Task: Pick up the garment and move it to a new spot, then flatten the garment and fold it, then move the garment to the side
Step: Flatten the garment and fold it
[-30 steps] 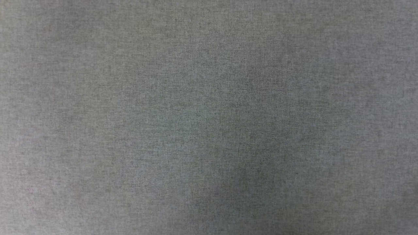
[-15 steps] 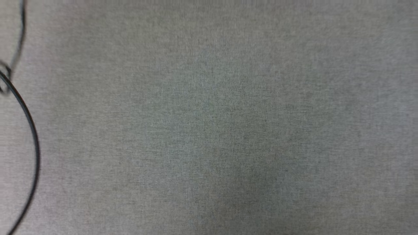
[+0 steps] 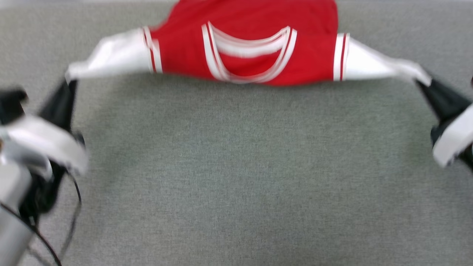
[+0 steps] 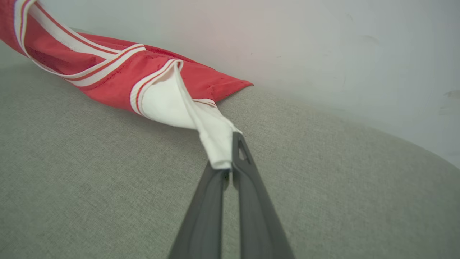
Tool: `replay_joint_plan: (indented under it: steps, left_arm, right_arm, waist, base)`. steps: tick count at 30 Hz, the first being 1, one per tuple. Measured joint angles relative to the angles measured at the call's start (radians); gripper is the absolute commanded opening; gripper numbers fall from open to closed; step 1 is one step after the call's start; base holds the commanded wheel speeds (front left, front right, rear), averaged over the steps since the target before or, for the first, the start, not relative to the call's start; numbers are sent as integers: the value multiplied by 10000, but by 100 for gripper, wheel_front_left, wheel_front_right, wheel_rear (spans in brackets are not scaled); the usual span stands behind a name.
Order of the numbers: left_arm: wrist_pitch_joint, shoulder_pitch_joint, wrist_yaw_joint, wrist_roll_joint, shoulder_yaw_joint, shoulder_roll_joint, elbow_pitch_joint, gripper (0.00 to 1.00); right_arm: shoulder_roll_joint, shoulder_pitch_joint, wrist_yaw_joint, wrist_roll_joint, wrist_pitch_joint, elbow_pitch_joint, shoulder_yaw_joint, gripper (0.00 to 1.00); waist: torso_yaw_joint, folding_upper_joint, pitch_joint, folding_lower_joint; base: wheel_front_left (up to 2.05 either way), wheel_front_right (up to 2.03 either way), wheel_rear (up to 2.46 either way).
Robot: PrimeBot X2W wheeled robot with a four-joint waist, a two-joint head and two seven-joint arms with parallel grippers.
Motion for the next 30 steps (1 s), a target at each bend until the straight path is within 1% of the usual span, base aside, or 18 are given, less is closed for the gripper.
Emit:
replay_joint_plan:
  steps: [1,2,4,12,19,21,25,30]
  left_arm:
    - [-36,505,107,-138,-12,40,-188,0]
    - [-226,1954,456,-604,23,58,-658,0]
    - [-353,2771,708,-846,109,121,-828,0]
    - [-623,5306,1191,-1628,393,69,-1160,0]
    - [-711,7308,1273,-2263,667,0,-1152,0]
    - [-734,7743,1325,-2278,696,-29,-1083,0]
    - [-740,8211,1300,-2362,796,-336,-888,0]
    - [-750,8403,1154,-2339,734,-692,-414,0]
  right_arm:
    - [2,422,0,-2,-6,-107,-88,0]
    - [6,1595,0,-31,77,-412,-347,0]
    - [56,2241,0,-82,230,-600,-506,0]
    - [355,4816,0,-391,736,-1175,-1442,0]
    - [520,7047,2,-644,1225,-1616,-2433,0]
    - [535,7655,2,-836,1377,-1758,-2681,0]
    - [654,8778,2,-1185,1668,-1996,-2991,0]
    - [865,9622,2,-1469,1971,-2006,-3244,0]
  waist:
    - [-14,0,-149,-1]
    - [-53,0,-589,-1]
    - [-83,0,-875,-1]
    - [-211,0,-1972,-2]
    - [-321,0,-2726,-3]
    - [-330,0,-2828,-3]
    - [-292,0,-2853,-2]
    - [-282,0,-2852,-1]
  base:
    - [0,0,0]
    - [0,0,0]
    - [0,0,0]
    - [0,0,0]
    - [0,0,0]
    - [0,0,0]
    - [0,0,0]
    - [0,0,0]
